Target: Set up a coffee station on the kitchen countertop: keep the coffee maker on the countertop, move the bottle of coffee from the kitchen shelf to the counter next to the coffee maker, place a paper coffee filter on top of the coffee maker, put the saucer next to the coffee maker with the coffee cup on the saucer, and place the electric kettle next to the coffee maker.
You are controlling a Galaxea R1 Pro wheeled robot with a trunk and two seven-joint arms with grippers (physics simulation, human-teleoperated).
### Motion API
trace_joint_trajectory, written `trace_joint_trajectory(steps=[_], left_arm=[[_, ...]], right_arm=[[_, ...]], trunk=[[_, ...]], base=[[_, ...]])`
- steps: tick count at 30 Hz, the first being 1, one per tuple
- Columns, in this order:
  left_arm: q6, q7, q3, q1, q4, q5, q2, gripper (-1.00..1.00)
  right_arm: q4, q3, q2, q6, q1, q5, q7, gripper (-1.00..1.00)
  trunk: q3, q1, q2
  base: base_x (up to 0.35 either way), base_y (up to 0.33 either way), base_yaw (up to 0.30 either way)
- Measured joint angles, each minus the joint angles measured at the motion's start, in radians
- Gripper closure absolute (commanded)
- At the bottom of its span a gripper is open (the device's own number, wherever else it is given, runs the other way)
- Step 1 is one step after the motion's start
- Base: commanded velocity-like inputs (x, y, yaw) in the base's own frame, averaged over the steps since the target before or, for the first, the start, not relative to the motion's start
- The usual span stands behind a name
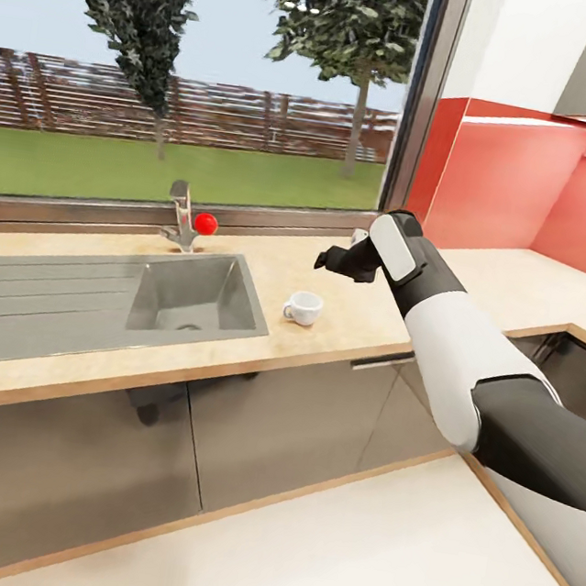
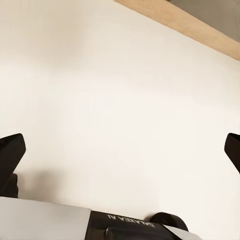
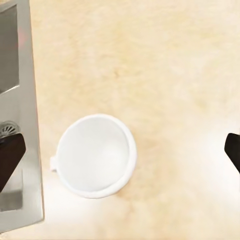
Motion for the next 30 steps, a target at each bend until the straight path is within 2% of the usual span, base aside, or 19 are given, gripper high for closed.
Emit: trace_joint_trajectory(steps=[8, 16, 24, 27, 29, 30], left_arm=[[0.0, -0.001, 0.0, 0.0, 0.0, 0.0, 0.0, -1.0], [0.0, -0.002, 0.0, 0.0, 0.0, 0.0, 0.0, -1.0], [0.0, -0.003, 0.0, 0.0, 0.0, 0.0, 0.0, -1.0], [0.001, -0.003, 0.0, 0.0, 0.0, 0.0, 0.0, -1.0], [0.001, -0.003, 0.0, 0.0, 0.0, 0.0, 0.0, -1.0], [0.001, -0.003, 0.0, 0.0, 0.0, 0.0, 0.0, -1.0]], right_arm=[[0.003, 0.001, 0.002, 0.0, 0.007, -0.001, 0.0, -1.0], [0.007, 0.001, 0.0, 0.0, 0.009, 0.003, -0.001, -1.0], [0.062, 0.002, -0.003, 0.0, 0.009, 0.008, -0.009, -1.0], [0.073, 0.002, -0.004, 0.0, 0.009, 0.009, -0.065, -1.0], [0.083, 0.002, -0.005, 0.0, 0.009, 0.007, -0.157, -1.0], [0.084, 0.001, -0.005, 0.0, 0.01, 0.006, -0.169, -1.0]], trunk=[[0.0, 0.0, 0.0], [0.0, 0.0, 0.0], [0.0, 0.0, 0.0], [0.0, 0.0, 0.0], [0.0, 0.0, 0.0], [0.0, 0.0, 0.0]], base=[[0.063, -0.055, 0.196], [0.039, -0.032, 0.025], [0.002, -0.002, 0.001], [0.0, 0.0, 0.0], [0.0, 0.0, 0.0], [0.0, 0.0, 0.0]])
